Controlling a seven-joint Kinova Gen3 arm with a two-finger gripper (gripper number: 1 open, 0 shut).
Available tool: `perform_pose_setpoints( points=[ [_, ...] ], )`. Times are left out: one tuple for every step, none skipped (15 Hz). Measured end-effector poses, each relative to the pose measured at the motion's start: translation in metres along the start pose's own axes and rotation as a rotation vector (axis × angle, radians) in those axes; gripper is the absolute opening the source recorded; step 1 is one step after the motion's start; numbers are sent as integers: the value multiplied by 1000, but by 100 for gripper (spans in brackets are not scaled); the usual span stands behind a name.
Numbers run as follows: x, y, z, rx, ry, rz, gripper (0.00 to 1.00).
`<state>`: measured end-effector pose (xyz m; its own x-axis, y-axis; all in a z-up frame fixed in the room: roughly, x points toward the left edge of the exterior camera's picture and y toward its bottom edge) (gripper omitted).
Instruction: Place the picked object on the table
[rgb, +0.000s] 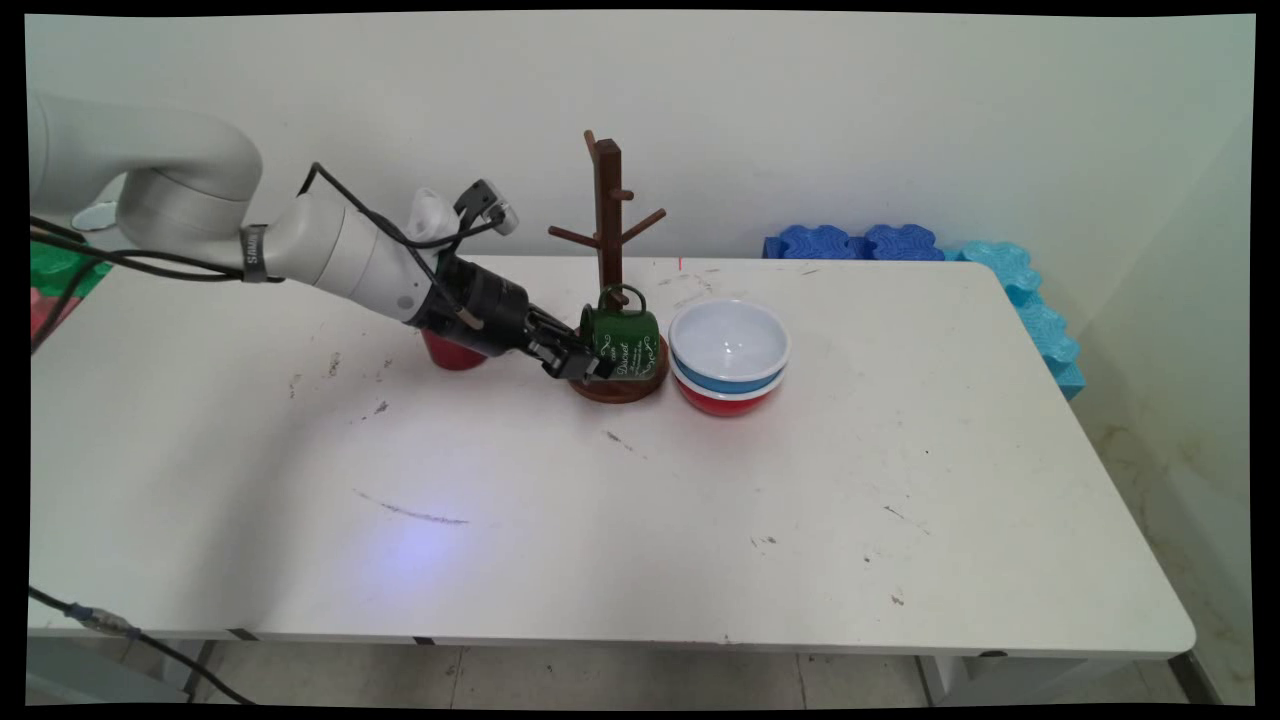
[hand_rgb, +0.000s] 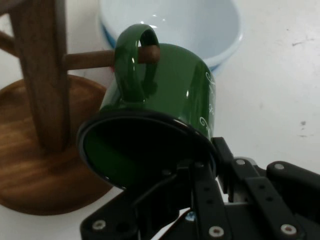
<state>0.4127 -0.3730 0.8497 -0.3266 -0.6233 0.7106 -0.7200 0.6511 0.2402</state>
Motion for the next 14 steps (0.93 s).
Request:
perform_pose_setpoints(
  points=[
    [0, 2, -1, -4, 0, 4, 0],
    [1, 5, -2, -9, 1, 8, 0],
    [1, 8, -3, -13, 1, 12, 0],
    [2, 10, -4, -17, 0, 16, 0],
    [2, 13, -5, -20, 0, 20, 0],
    [2, 16, -6, -24, -1, 24, 0],
    [1, 18, -8, -27, -2, 27, 0],
    [1, 20, -9, -28, -3, 30, 0],
    [1, 22, -11, -30, -5, 33, 0],
    [0, 24, -13, -29, -8, 38, 0],
    [0, 25, -16, -27, -11, 44, 0],
    [-1, 27, -18, -24, -13, 49, 0],
    [-1, 27, -20, -22, -15, 53, 0],
    [-1, 28, -23, -18, -18, 60, 0]
  ],
)
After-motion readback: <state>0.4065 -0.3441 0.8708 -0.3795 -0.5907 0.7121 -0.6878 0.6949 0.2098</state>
